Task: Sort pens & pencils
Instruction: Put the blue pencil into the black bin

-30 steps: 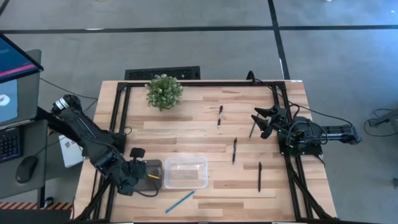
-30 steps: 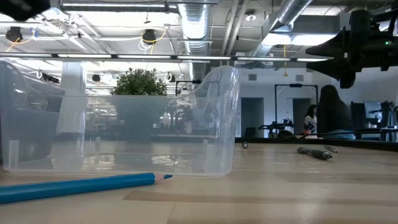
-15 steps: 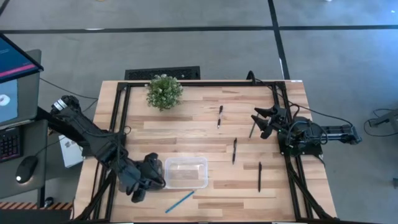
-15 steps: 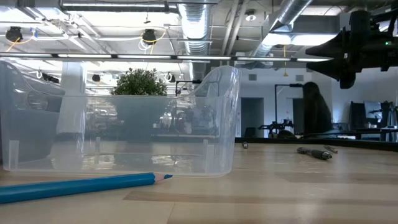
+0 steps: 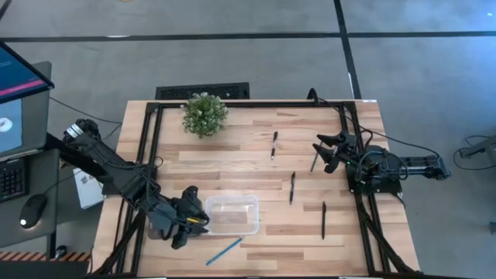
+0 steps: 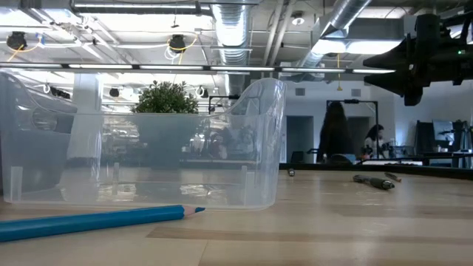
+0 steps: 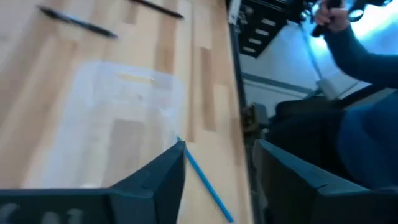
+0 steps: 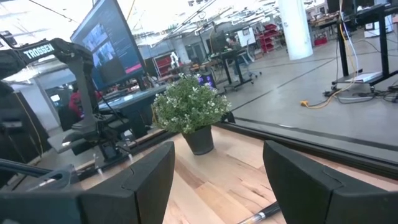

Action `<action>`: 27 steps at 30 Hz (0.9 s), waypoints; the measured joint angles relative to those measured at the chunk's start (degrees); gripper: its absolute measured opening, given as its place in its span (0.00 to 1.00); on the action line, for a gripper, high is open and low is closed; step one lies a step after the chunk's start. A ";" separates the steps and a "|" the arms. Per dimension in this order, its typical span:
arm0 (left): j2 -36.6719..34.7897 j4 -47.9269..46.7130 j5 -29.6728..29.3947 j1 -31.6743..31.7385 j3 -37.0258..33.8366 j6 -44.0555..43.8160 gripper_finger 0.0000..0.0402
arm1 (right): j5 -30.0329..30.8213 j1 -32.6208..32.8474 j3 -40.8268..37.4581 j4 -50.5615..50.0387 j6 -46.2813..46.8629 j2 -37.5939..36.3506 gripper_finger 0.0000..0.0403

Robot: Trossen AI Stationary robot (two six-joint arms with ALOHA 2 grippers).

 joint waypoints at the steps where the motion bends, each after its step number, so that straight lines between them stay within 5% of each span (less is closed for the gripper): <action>1: 0.00 -0.02 -1.43 -0.01 0.00 1.02 0.48 | 0.00 0.00 -0.01 0.01 -0.03 0.00 0.66; 11: 6.63 5.76 -5.76 -0.01 2.92 2.20 0.54 | 0.00 -0.02 0.00 0.26 -0.16 0.01 0.66; 18: 17.91 -5.31 -4.67 -0.01 15.09 2.19 0.54 | 0.00 -0.02 -0.02 0.03 -0.18 0.00 0.66; 27: 30.67 -19.43 2.57 0.34 26.22 -10.73 0.54 | -0.02 -0.01 -0.01 -0.57 -0.38 0.02 0.66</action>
